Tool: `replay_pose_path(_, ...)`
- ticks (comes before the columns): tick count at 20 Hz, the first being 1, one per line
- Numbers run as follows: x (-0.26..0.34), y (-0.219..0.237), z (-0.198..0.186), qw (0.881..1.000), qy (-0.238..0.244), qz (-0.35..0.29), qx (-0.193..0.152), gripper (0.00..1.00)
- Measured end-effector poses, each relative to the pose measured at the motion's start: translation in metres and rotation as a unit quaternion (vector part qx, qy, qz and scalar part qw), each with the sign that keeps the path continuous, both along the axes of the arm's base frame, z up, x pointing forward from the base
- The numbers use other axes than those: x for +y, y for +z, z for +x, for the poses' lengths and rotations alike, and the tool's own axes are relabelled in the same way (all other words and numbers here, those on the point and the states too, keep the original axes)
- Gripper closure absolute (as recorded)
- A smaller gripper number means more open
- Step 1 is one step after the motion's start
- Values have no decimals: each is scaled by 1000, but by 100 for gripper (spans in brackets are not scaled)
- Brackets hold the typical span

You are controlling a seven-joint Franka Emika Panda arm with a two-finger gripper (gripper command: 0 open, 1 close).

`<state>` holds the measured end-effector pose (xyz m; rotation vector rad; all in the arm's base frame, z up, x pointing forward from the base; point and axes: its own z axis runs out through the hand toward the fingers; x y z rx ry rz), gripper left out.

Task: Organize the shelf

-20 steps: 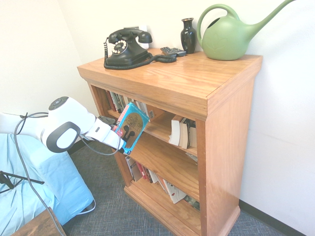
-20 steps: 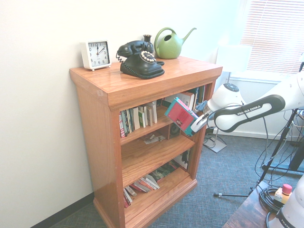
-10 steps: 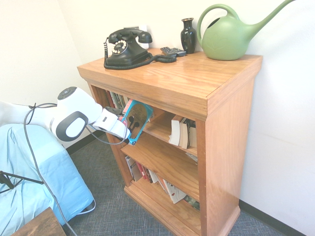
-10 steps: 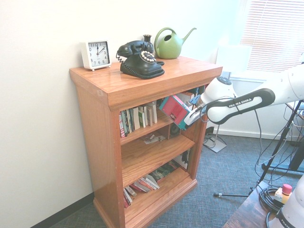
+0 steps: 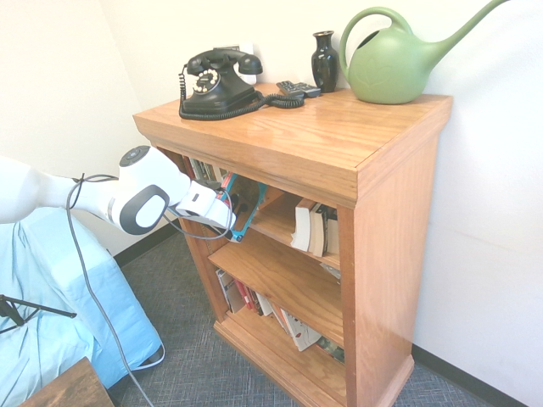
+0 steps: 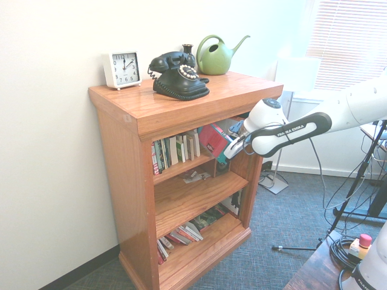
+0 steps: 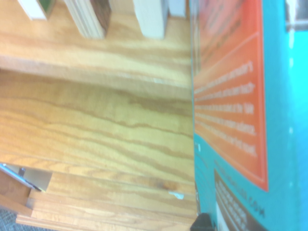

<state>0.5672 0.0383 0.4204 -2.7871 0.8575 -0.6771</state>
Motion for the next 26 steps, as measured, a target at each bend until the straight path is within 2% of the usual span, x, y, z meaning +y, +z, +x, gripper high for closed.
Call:
replay_pose_path(17,14,0,42,1000,7,-17,-9,100)
replay_pose_path(18,15,0,42,1000,6,-16,-9,0)
replay_pose_path(26,16,-1,44,1000,1,-20,-8,0)
